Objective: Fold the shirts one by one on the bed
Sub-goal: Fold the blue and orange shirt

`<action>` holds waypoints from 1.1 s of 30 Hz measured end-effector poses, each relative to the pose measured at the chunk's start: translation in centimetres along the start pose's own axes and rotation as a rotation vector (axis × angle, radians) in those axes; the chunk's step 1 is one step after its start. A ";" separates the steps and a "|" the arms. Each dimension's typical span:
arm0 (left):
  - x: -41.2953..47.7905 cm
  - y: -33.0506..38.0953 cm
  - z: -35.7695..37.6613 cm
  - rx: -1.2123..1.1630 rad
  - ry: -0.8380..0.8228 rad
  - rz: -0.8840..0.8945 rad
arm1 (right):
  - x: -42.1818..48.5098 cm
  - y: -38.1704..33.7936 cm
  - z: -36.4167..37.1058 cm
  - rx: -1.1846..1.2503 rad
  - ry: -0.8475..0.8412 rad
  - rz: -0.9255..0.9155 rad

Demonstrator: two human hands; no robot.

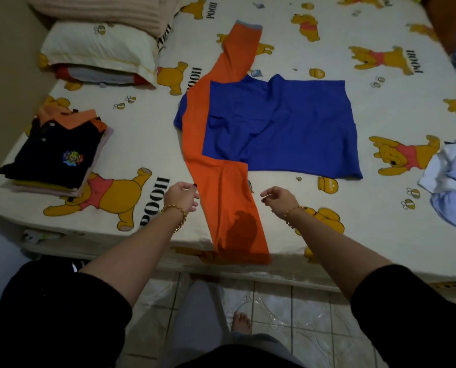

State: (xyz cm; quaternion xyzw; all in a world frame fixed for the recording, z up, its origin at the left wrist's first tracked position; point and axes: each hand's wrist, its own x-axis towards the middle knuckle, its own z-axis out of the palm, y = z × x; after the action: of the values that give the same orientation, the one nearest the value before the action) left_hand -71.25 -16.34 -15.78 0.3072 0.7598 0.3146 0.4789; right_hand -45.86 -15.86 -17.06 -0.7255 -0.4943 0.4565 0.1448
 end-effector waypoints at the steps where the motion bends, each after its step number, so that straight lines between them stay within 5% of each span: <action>1: 1.2 0.9 -0.5 0.001 0.026 0.014 | 1.1 -1.4 0.1 -0.002 0.001 -0.015; 17: 23.3 12.0 -5.5 0.110 0.107 0.028 | 22.7 -22.1 3.4 0.045 -0.004 -0.274; 23: 29.6 12.4 -3.0 0.215 0.135 -0.039 | 31.7 -26.3 4.3 -0.108 -0.053 -0.415; 28: 33.2 12.5 0.3 0.502 -0.093 -0.185 | 38.2 -28.3 5.9 -0.266 -0.135 -0.411; 33: 35.1 12.2 3.5 0.488 0.021 -0.185 | 43.5 -29.9 7.7 -0.667 -0.193 -0.500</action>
State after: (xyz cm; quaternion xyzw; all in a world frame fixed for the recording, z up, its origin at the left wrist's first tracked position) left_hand -78.41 18.75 -26.30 0.3396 0.8430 0.0799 0.4095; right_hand -65.42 33.30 -24.07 -0.5446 -0.7867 0.2881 -0.0386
